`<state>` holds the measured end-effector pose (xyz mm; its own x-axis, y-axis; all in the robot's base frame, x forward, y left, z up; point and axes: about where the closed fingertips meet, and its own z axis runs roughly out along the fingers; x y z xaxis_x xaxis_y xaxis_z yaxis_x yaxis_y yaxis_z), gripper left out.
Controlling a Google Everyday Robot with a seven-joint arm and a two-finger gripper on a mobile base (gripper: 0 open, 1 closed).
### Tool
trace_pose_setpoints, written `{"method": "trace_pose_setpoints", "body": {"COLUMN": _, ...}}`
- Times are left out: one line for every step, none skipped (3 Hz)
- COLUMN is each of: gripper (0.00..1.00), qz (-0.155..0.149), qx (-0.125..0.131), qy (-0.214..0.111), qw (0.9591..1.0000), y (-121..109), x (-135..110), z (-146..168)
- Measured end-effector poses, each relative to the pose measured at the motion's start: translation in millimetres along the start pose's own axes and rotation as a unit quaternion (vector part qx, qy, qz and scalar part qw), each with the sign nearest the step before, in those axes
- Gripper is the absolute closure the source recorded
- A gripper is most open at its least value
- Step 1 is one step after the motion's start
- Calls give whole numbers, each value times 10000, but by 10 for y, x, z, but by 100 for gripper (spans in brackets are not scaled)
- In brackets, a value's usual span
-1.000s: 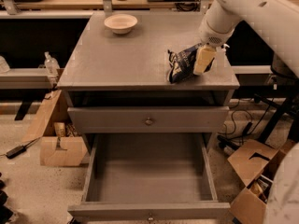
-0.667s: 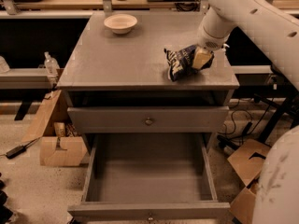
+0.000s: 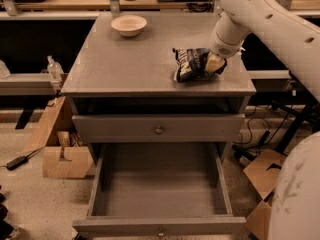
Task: Place blue chip bag into middle drawer
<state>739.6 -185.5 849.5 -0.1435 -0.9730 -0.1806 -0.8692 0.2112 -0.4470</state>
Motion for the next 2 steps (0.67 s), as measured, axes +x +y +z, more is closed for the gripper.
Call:
{"method": "trace_pose_setpoints", "body": {"gripper": 100, "qz": -52, "qx": -54, "qy": -186, "qw": 9998, "y": -43, "x": -54, "z": -39}}
{"method": "trace_pose_setpoints", "body": {"gripper": 100, "qz": -69, "qx": 15, "qy": -378, "qw": 9993, "y": 9, "x": -85, "z": -377}}
